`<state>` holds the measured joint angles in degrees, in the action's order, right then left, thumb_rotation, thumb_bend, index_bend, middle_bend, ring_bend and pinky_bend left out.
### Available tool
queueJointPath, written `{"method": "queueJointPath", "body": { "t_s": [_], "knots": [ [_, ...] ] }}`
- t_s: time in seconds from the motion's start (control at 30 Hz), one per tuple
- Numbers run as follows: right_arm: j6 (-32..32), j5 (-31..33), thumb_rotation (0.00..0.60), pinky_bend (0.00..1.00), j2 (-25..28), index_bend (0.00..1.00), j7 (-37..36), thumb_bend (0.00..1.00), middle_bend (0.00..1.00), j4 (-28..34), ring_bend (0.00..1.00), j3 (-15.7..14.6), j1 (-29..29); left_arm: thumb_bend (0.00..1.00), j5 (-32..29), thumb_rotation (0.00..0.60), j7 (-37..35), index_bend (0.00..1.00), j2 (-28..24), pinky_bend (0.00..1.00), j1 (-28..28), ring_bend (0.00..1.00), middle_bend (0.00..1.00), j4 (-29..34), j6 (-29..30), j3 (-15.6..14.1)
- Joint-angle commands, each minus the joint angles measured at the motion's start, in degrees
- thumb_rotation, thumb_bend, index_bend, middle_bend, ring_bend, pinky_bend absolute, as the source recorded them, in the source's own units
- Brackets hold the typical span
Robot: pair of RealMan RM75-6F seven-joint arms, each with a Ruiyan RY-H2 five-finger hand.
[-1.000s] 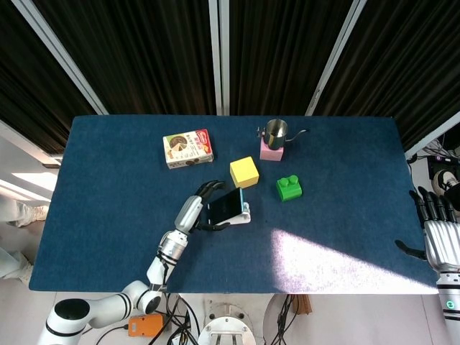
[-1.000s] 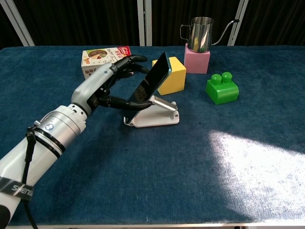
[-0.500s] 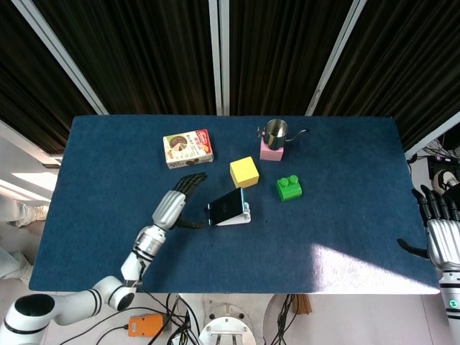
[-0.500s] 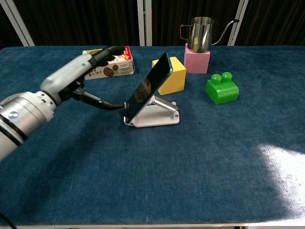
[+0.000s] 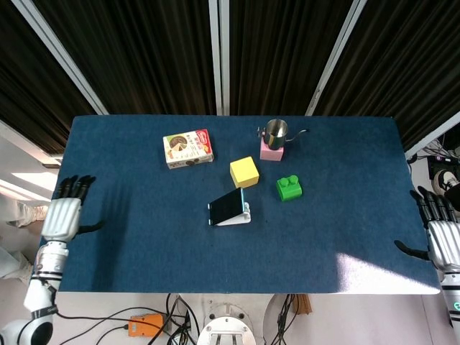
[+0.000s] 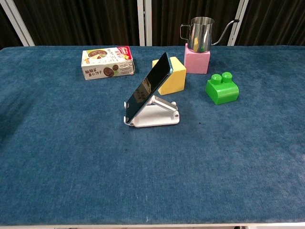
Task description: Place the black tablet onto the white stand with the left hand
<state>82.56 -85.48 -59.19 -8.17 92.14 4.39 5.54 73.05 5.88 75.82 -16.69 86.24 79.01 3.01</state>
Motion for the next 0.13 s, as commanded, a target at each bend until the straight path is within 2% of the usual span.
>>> {"method": "queueJointPath", "body": {
  "t_s": [0.03,0.13],
  "knots": [
    [0.5,-0.8,0.600,0.00,0.0,0.00,-0.4,0.24,0.00,0.0,0.00,-0.2,0.0,0.08,1.6,0.600,-2.8,0.12,-3.8,0.00,4.2,0.00,0.10,1.5,4.3,-2.4],
    [0.7,-1.1,0.600,0.00,-0.3,0.00,0.1,0.24,0.00,0.2,0.00,-0.2,0.1,0.08,3.1,0.600,-4.3,0.12,-5.3,0.00,6.5,0.00,0.10,1.7,6.5,-3.4]
  ]
}}
